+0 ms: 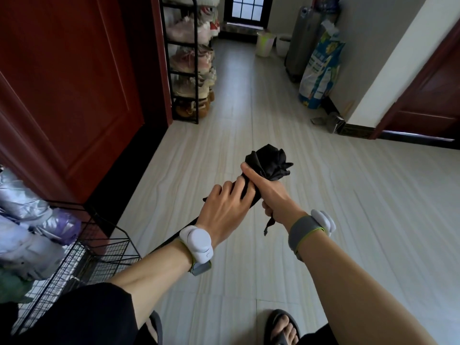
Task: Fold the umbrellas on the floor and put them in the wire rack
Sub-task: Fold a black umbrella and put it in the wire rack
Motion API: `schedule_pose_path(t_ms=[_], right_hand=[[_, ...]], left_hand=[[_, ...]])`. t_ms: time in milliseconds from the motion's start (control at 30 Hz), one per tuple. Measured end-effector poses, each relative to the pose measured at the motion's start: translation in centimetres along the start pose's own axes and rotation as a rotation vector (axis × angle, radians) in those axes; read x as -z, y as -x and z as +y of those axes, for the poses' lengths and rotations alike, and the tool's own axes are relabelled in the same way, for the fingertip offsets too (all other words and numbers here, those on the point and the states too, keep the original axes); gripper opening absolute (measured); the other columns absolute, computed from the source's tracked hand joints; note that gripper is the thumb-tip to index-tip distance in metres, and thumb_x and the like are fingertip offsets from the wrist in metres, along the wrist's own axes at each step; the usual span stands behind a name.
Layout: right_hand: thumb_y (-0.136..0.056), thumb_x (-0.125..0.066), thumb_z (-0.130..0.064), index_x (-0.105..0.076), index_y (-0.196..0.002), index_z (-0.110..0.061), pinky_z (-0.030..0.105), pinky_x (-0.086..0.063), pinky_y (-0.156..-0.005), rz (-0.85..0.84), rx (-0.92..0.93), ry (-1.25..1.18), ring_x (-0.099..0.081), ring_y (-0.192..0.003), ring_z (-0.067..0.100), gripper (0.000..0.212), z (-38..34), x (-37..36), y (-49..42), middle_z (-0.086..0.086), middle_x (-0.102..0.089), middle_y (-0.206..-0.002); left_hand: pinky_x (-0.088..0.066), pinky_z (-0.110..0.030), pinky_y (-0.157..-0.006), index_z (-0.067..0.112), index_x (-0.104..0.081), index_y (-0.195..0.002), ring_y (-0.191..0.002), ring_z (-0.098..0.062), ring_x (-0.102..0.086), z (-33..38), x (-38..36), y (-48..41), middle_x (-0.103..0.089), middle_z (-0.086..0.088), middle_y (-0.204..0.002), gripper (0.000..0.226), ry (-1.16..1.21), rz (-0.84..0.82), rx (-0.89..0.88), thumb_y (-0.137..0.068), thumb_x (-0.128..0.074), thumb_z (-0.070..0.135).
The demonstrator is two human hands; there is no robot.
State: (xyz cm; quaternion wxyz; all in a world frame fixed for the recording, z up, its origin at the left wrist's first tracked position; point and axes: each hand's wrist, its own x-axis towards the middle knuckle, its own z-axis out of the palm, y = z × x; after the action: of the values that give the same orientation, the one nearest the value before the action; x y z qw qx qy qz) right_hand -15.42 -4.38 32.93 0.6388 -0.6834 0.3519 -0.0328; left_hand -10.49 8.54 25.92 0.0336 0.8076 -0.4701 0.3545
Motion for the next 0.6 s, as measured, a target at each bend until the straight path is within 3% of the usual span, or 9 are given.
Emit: schedule_pose_path(t_ms=[67, 167, 200, 300, 367, 400, 467, 533, 600], right_hand=[[-0.080, -0.075, -0.062, -0.057, -0.077, -0.024, 0.020, -0.029, -0.036, 0.058, -0.062, -0.030, -0.040, -0.033, 0.004, 0.042, 0.2, 0.1, -0.4, -0.013, -0.048, -0.046], [-0.084, -0.069, -0.056, -0.059, -0.085, -0.019, 0.025, -0.029, -0.042, 0.158, -0.054, -0.067, -0.038, -0.043, 0.014, 0.038, 0.6, 0.3, -0.9, -0.003, -0.047, -0.059], [-0.087, -0.068, -0.051, -0.060, -0.087, -0.018, 0.026, -0.030, -0.043, 0.162, -0.012, -0.083, -0.039, -0.045, 0.014, 0.034, 0.8, 0.5, -1.2, -0.002, -0.048, -0.061], [-0.093, -0.069, -0.040, -0.064, -0.098, -0.021, 0.024, -0.035, -0.042, 0.066, 0.140, -0.095, -0.051, -0.045, 0.005, 0.021, 1.2, 0.9, -1.3, -0.009, -0.059, -0.064], [-0.097, -0.067, -0.034, -0.066, -0.104, -0.020, 0.015, -0.038, -0.041, -0.040, 0.214, -0.119, -0.055, -0.045, -0.005, 0.016, 0.9, 0.4, -0.8, -0.016, -0.063, -0.063], [-0.097, -0.067, -0.033, -0.066, -0.105, -0.020, 0.012, -0.040, -0.043, -0.077, 0.237, -0.133, -0.057, -0.048, -0.006, 0.015, 0.7, -0.1, -0.6, -0.016, -0.065, -0.067], [-0.095, -0.068, -0.044, -0.068, -0.107, -0.026, 0.015, -0.052, -0.059, -0.057, 0.257, -0.058, -0.066, -0.068, -0.004, 0.021, 0.6, -1.1, -0.5, -0.011, -0.071, -0.086], [-0.089, -0.061, -0.066, -0.067, -0.108, -0.033, 0.026, -0.054, -0.079, 0.023, 0.245, 0.227, -0.067, -0.090, 0.010, 0.039, 0.7, -1.6, -0.9, -0.007, -0.071, -0.100], [-0.088, -0.047, -0.078, -0.065, -0.109, -0.029, 0.028, -0.047, -0.074, 0.077, 0.193, 0.473, -0.064, -0.090, 0.018, 0.057, 0.6, -1.8, -1.1, -0.001, -0.069, -0.097]], left_hand=[[-0.044, -0.036, -0.063, 0.003, -0.048, -0.140, -0.072, -0.026, -0.053, -0.3, -0.1, 0.2, -0.060, -0.017, -0.123, 0.051, -0.010, 0.011, -0.046, -0.096, -0.022, 0.000], [-0.050, -0.041, -0.075, 0.014, -0.039, -0.146, -0.088, -0.030, -0.057, -0.8, 1.1, -0.2, -0.050, -0.012, -0.142, 0.062, 0.230, -0.119, -0.051, -0.085, -0.044, 0.009], [-0.052, -0.042, -0.079, 0.021, -0.037, -0.144, -0.094, -0.029, -0.058, -1.2, 1.8, -0.5, -0.050, -0.006, -0.141, 0.066, 0.437, -0.213, 0.024, -0.081, -0.056, 0.018], [-0.053, -0.035, -0.086, 0.030, -0.036, -0.129, -0.106, -0.012, -0.057, -3.2, 3.1, -2.0, -0.050, 0.009, -0.127, 0.076, 1.099, -0.421, 0.543, -0.071, -0.077, 0.056], [-0.046, -0.031, -0.098, 0.027, -0.034, -0.137, -0.117, -0.008, -0.048, -4.6, 3.3, -2.9, -0.044, 0.010, -0.130, 0.100, 1.156, -0.514, 0.685, -0.060, -0.083, 0.066], [-0.045, -0.030, -0.099, 0.024, -0.037, -0.140, -0.116, -0.007, -0.052, -5.2, 3.0, -2.9, -0.050, 0.010, -0.127, 0.100, 1.212, -0.609, 0.695, -0.061, -0.086, 0.060], [-0.053, -0.032, -0.093, 0.021, -0.057, -0.125, -0.098, -0.009, -0.069, -5.9, 2.6, -3.0, -0.071, 0.006, -0.108, 0.062, 1.394, -0.801, 0.702, -0.073, -0.087, 0.037], [-0.058, -0.039, -0.089, 0.026, -0.063, -0.109, -0.088, -0.014, -0.072, -6.1, 2.0, -2.8, -0.074, 0.004, -0.097, 0.044, 1.242, -0.788, 0.720, -0.071, -0.083, 0.037], [-0.058, -0.041, -0.077, 0.024, -0.053, -0.107, -0.082, -0.019, -0.068, -5.6, 1.2, -3.0, -0.069, 0.001, -0.093, 0.051, 0.940, -0.729, 0.728, -0.069, -0.077, 0.048]])
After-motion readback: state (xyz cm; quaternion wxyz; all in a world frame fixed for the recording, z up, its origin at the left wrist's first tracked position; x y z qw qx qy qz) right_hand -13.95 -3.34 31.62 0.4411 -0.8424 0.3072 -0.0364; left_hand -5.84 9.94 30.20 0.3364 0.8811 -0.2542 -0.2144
